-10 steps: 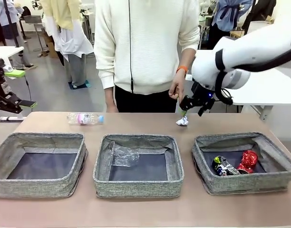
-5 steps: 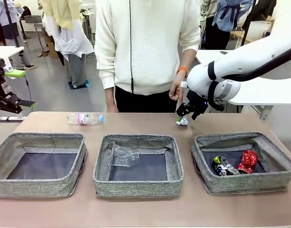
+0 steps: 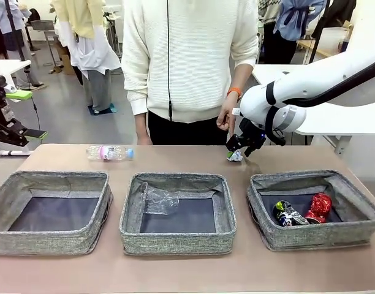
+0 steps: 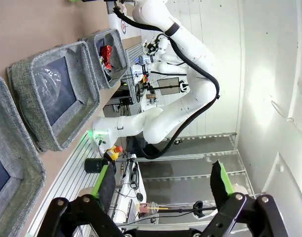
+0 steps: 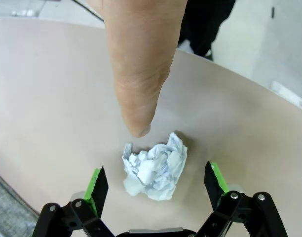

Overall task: Sort the waste into the appropriate baskets.
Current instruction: Pick up the waste item pointed out by the person.

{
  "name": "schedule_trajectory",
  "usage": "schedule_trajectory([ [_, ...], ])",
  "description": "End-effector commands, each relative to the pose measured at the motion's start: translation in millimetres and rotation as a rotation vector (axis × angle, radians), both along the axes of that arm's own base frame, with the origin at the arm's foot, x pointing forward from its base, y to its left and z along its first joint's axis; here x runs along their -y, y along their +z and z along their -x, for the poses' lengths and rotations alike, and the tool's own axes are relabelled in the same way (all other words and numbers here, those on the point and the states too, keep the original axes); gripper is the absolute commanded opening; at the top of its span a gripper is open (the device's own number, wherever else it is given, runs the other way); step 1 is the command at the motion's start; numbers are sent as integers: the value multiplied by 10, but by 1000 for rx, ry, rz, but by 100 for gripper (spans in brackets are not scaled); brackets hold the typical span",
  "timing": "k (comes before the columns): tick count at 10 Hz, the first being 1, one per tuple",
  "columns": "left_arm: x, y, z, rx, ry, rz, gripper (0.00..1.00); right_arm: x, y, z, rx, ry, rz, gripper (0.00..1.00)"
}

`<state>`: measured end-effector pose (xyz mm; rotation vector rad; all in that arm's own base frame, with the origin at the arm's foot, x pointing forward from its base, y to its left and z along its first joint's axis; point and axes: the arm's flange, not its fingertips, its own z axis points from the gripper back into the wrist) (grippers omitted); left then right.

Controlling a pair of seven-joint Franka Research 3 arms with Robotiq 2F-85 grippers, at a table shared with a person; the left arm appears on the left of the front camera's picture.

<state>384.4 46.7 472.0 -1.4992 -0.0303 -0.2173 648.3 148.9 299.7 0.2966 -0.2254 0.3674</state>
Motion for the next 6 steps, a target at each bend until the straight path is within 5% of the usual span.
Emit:
schedule_trajectory([
  [1, 7, 44, 12, -6, 7, 2, 100, -23, 18, -79, -19, -7, 0, 100],
  [2, 7, 44, 12, -6, 7, 2, 100, -22, 27, -79, -30, -12, 18, 44],
  [3, 7, 44, 12, -6, 7, 2, 100, -21, 38, -79, -28, -13, 10, 41],
  [4, 7, 44, 12, -6, 7, 2, 100, -17, 44, -79, -29, -14, 6, 0],
  [6, 7, 44, 12, -6, 7, 2, 100, -28, 44, -85, -34, -15, 5, 0],
])
